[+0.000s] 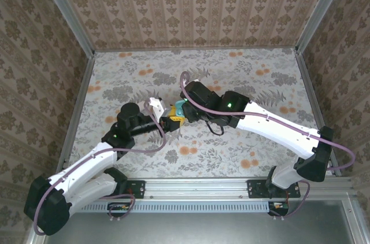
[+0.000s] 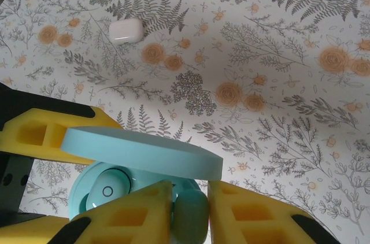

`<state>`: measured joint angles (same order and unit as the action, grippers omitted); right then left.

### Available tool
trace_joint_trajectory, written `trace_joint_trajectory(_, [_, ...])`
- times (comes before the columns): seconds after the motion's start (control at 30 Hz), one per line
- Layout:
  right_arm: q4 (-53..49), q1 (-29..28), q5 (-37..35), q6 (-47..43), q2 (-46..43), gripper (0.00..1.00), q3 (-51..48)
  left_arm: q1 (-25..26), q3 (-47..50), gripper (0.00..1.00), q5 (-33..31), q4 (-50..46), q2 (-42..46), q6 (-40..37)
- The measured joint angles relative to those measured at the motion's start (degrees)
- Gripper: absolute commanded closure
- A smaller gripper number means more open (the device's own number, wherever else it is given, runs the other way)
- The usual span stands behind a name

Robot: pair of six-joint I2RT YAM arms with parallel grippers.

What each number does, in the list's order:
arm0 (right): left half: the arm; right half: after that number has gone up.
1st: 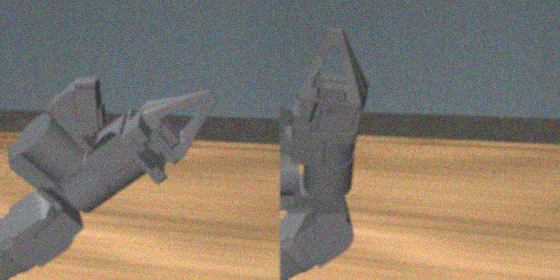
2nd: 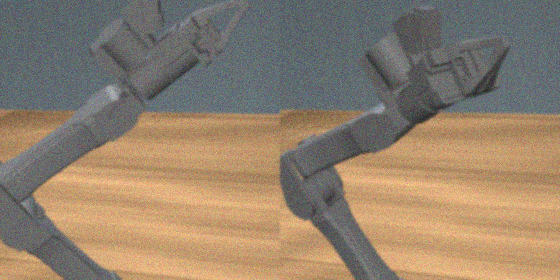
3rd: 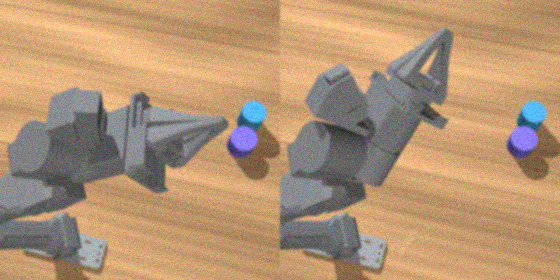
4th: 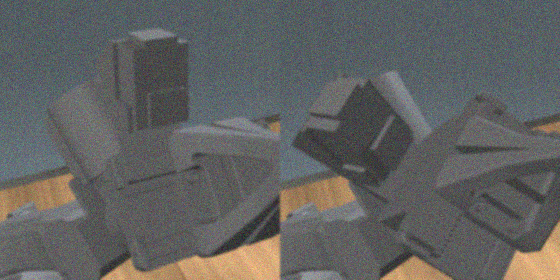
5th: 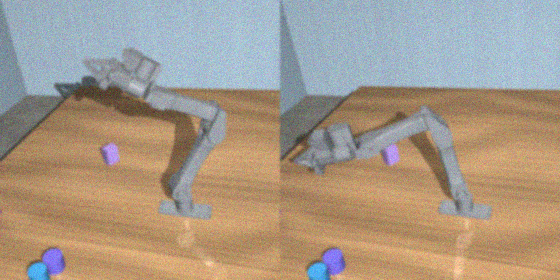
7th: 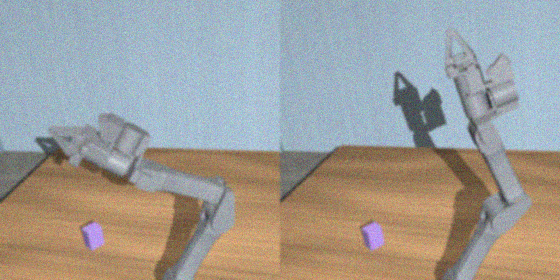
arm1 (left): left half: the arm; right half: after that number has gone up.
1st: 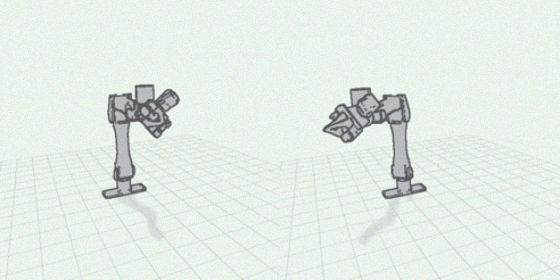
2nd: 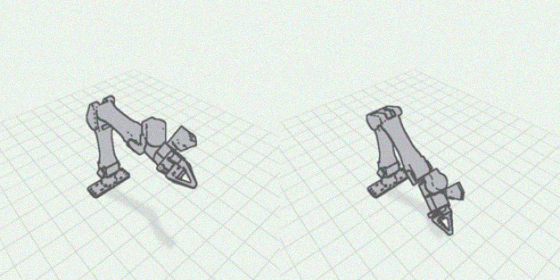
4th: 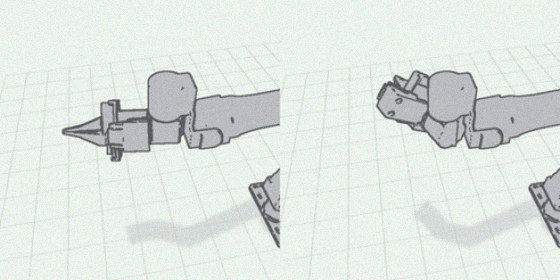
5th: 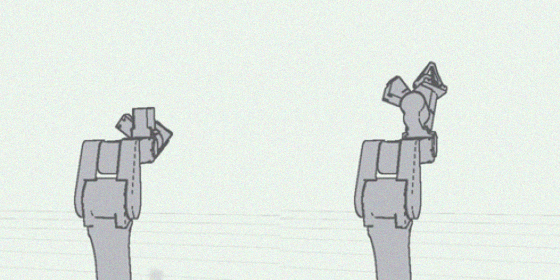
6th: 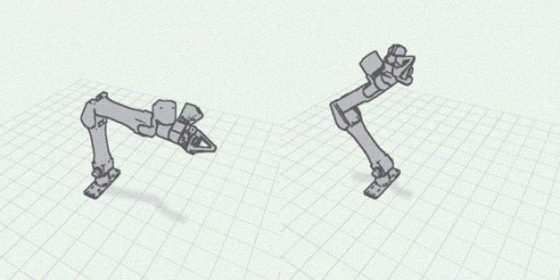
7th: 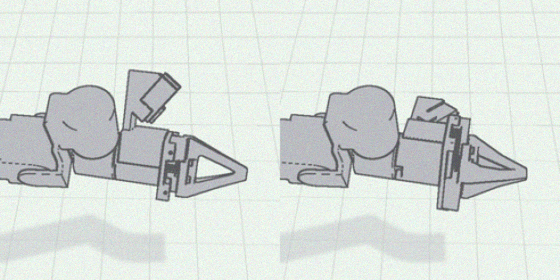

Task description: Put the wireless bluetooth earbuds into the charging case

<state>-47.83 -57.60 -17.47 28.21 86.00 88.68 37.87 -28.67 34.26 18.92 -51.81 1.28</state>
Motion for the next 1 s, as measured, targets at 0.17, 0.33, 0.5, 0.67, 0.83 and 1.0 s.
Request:
trace_joint_trajectory(0.17, [0.0, 0.0, 0.5, 0.0, 0.0, 0.73, 0.0, 0.0, 0.0, 0.71, 0.0, 0.0, 0.0, 0.0])
trace_joint_trajectory(0.33, [0.6, 0.0, 2.2, 0.2, 0.0, 0.69, 0.0, 0.0, 0.0, 0.71, 0.0, 0.1, 0.0, 0.0])
trace_joint_trajectory(0.5, [1.4, 0.1, 3.7, 0.7, -0.2, 0.67, 0.0, 0.0, 0.0, 0.71, 0.0, 0.7, 0.0, 0.0])
trace_joint_trajectory(0.67, [1.5, 0.5, 4.7, 1.8, -1.4, 0.66, -0.3, 0.0, 0.0, 0.71, 0.0, 0.8, 0.0, 0.0])
trace_joint_trajectory(0.83, [2.9, 1.4, 5.9, 2.7, -4.4, 0.65, -1.2, 0.0, 0.0, 0.71, 0.0, 0.8, 0.0, 0.0])
trace_joint_trajectory(1.0, [6.1, 5.6, 9.9, 4.7, -10.0, 0.63, -5.0, 0.0, 0.0, 0.71, 1.0, 0.9, 0.0, 0.0])
